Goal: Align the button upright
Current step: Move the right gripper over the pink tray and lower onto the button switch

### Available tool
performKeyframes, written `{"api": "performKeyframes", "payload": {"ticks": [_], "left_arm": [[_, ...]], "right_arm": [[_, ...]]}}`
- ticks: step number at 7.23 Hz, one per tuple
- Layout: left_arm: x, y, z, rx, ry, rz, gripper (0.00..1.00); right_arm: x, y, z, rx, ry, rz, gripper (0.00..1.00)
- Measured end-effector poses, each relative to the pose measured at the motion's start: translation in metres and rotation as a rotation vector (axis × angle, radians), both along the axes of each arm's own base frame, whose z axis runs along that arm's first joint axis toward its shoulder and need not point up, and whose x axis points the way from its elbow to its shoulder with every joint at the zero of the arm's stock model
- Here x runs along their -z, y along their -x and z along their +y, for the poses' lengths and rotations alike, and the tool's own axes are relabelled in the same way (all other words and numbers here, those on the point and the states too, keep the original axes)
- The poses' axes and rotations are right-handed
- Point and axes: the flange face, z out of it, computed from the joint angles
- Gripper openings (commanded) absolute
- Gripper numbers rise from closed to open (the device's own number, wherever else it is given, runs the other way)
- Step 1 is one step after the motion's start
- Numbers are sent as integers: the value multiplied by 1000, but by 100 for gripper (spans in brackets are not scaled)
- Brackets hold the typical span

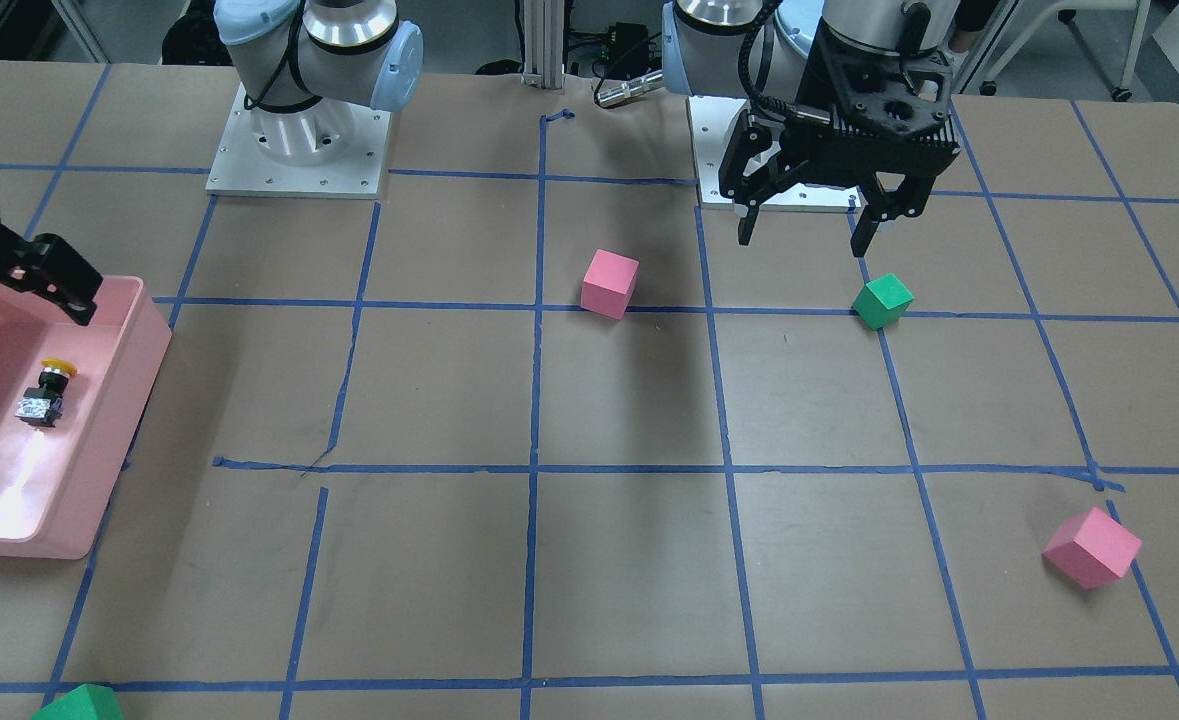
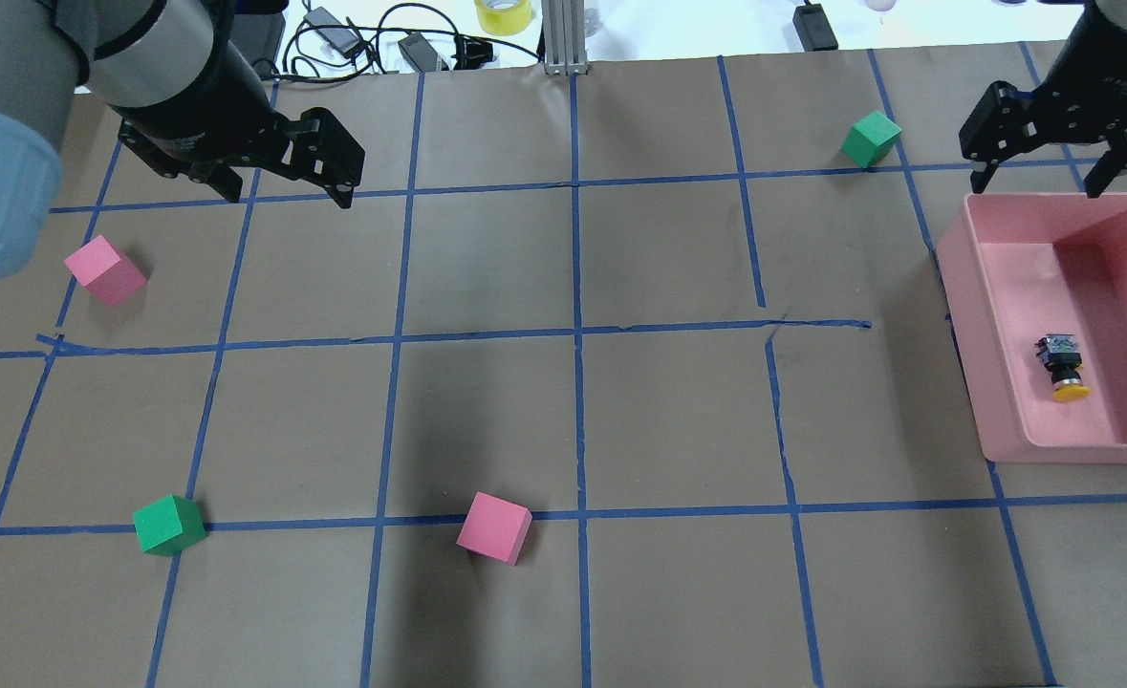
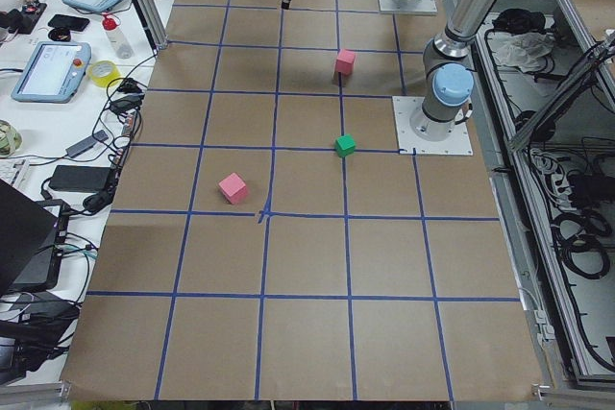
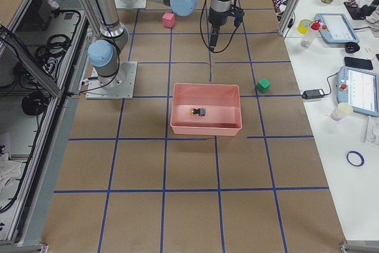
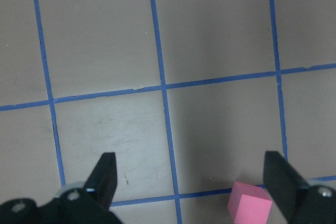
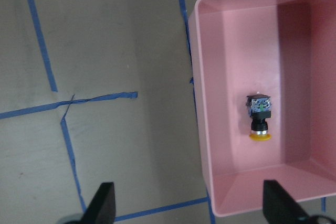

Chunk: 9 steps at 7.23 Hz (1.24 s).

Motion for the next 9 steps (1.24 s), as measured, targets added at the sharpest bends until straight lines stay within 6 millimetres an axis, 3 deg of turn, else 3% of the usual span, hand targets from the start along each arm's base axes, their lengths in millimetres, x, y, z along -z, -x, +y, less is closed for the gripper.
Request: {"api": "performKeyframes", "payload": {"ticks": [5,9], "left_arm": [[0,0,0,0,0,0,100],[0,0,0,0,1,0,100]], "right_arm": [[63,116,9,-56,-8,5,100],[96,159,4,-5,-12,10,100]]}}
